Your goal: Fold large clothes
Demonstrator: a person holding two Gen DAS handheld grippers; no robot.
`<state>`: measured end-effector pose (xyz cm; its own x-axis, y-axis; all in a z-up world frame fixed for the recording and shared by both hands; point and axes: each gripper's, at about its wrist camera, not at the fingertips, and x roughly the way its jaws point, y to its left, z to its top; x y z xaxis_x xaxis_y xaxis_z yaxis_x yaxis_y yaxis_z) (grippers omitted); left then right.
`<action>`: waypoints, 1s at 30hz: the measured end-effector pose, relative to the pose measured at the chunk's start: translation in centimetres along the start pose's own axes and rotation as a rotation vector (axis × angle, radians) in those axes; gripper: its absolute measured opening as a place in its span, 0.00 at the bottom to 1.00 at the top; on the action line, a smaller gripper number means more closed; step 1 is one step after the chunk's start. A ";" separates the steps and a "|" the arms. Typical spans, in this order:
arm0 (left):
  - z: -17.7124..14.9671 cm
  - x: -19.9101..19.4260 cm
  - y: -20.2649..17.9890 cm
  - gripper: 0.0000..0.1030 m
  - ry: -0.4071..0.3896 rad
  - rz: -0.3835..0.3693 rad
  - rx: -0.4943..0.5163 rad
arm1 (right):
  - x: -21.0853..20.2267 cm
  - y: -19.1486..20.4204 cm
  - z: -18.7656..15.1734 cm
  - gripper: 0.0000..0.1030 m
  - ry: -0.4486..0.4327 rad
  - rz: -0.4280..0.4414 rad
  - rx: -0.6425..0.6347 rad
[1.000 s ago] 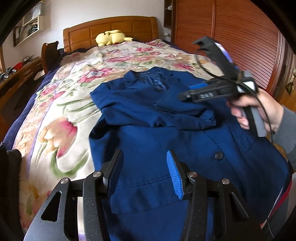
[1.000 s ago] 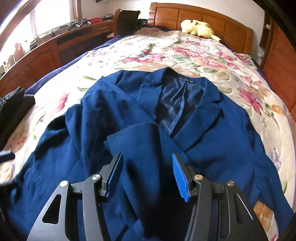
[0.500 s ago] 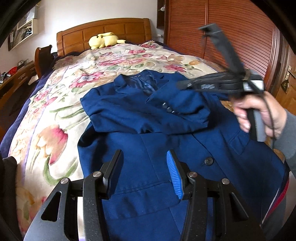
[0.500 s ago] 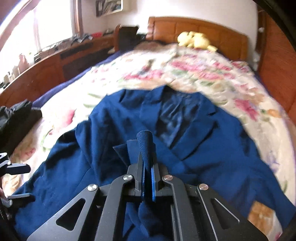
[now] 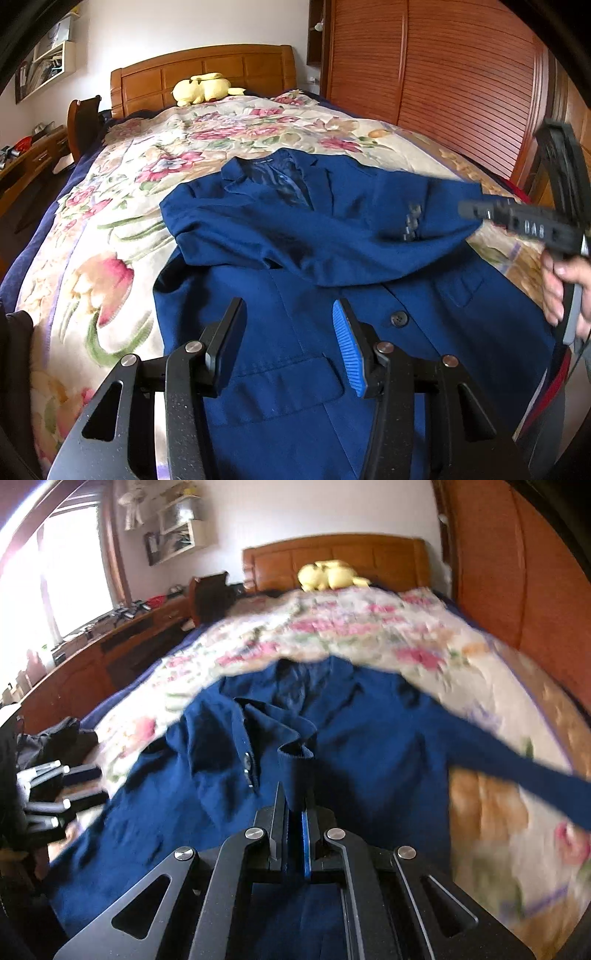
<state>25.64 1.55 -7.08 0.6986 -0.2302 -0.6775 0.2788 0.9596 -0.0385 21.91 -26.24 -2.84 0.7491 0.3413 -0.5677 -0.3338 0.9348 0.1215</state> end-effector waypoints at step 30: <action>-2.6 1.1 -8.0 0.48 0.067 -0.072 -0.009 | -2.6 -5.4 -10.1 0.46 0.129 -0.063 -0.031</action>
<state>22.44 -5.91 -9.46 0.6309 -0.2876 -0.7206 0.3209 0.9423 -0.0952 16.00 -33.16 -10.30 0.6897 0.2648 -0.6739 -0.3074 0.9498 0.0586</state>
